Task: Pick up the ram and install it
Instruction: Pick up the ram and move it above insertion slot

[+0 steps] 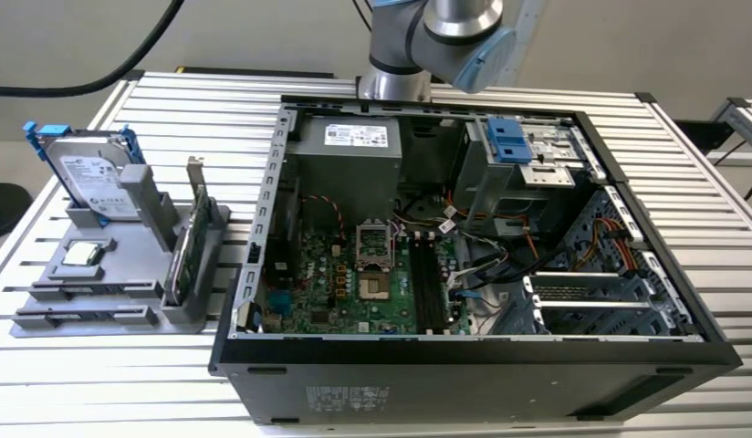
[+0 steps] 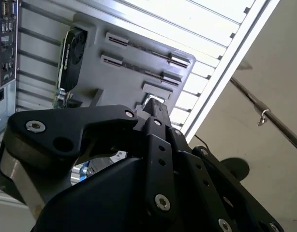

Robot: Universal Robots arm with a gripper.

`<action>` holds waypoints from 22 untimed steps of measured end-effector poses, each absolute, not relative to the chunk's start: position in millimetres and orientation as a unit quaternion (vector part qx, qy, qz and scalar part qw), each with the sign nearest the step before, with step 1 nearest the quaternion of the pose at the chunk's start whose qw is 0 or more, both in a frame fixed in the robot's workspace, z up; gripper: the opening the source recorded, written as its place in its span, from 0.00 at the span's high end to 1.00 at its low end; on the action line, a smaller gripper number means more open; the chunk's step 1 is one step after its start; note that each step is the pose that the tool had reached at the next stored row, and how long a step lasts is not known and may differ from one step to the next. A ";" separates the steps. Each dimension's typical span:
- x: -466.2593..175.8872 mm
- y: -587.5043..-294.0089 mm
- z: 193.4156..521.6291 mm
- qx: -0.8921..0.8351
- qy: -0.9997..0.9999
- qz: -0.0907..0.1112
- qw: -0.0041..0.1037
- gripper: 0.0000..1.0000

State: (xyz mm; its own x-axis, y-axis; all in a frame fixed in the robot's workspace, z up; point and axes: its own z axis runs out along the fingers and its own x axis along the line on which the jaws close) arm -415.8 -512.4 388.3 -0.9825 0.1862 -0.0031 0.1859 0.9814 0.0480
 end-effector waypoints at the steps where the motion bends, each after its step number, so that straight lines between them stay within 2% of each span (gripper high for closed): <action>1: -415.8 -512.4 388.3 0.093 0.995 0.024 0.004 1.00; 22: -416.1 -512.4 387.8 0.205 0.979 0.023 0.006 1.00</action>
State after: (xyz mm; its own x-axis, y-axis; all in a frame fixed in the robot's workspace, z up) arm -416.1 -512.4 387.8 -0.9162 0.4008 -0.0031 0.4002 0.9152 0.0480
